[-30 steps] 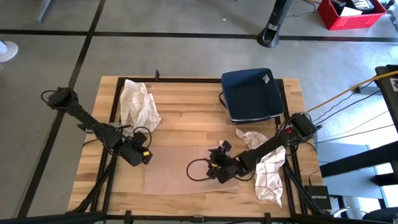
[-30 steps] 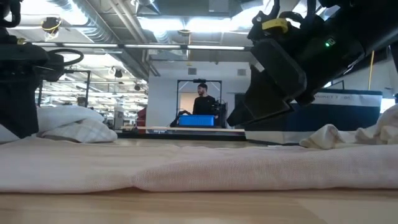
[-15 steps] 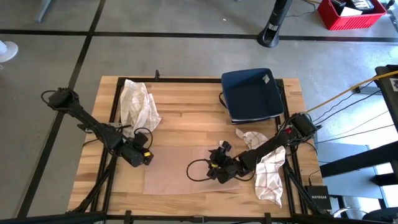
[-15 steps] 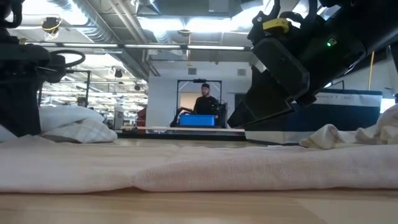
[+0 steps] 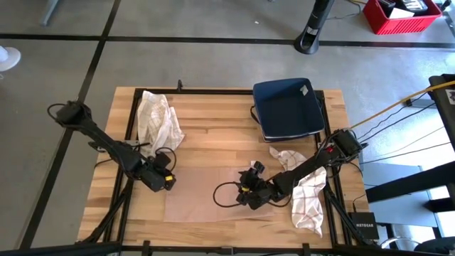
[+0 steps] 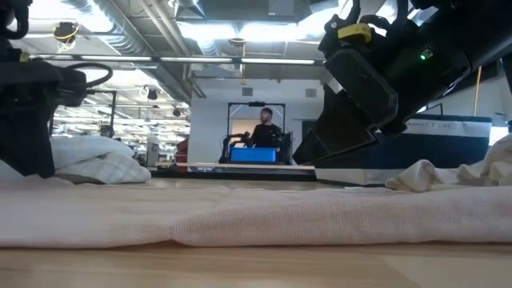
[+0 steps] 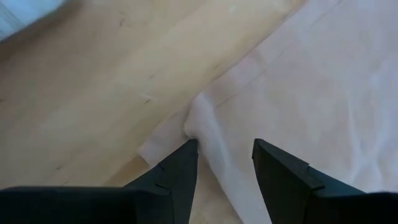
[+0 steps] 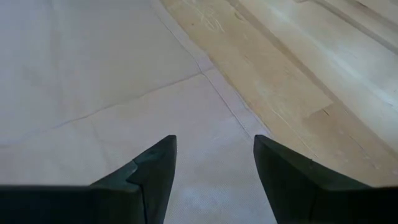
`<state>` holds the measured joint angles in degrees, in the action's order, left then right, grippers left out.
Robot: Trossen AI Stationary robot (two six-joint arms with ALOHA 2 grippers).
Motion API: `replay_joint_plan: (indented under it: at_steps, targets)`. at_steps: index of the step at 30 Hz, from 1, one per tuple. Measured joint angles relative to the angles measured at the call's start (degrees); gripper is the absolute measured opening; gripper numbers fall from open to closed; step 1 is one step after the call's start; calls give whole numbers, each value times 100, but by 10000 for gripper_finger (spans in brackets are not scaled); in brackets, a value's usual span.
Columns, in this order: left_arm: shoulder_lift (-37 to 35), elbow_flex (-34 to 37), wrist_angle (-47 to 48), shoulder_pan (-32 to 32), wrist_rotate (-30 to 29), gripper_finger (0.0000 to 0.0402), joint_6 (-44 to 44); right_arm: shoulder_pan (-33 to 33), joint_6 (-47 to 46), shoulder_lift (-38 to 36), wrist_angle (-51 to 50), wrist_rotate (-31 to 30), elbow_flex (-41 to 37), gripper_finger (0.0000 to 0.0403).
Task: Fold towel
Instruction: Fold the pink towel
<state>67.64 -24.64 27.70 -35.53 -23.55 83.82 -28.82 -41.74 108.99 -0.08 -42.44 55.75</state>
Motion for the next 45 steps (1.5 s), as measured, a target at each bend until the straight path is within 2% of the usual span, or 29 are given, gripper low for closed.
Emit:
replay_joint_plan:
  at_steps: [5,12,14,17,23,26,31,45]
  targets:
    - [74,0,-154,0,-4,124,-143,0,2,0,1,-1,0,218]
    - [74,0,-131,0,-24,21,-259,0,4,0,2,-4,0,218]
    - [76,-20,-118,0,-26,7,-267,0,6,0,2,-6,0,218]
    - [77,-226,55,-1,-28,9,-160,0,5,0,2,-7,0,218]
    - [77,-979,1577,-11,-38,5,201,0,6,0,2,-3,0,218]
    - [75,-1080,2079,-76,-13,2,520,0,4,0,2,-2,0,218]
    - [77,-765,2270,-192,329,3,1052,0,4,-2,0,-2,0,218]
    - [79,-396,2267,-225,646,6,1196,0,4,-2,0,-2,0,218]
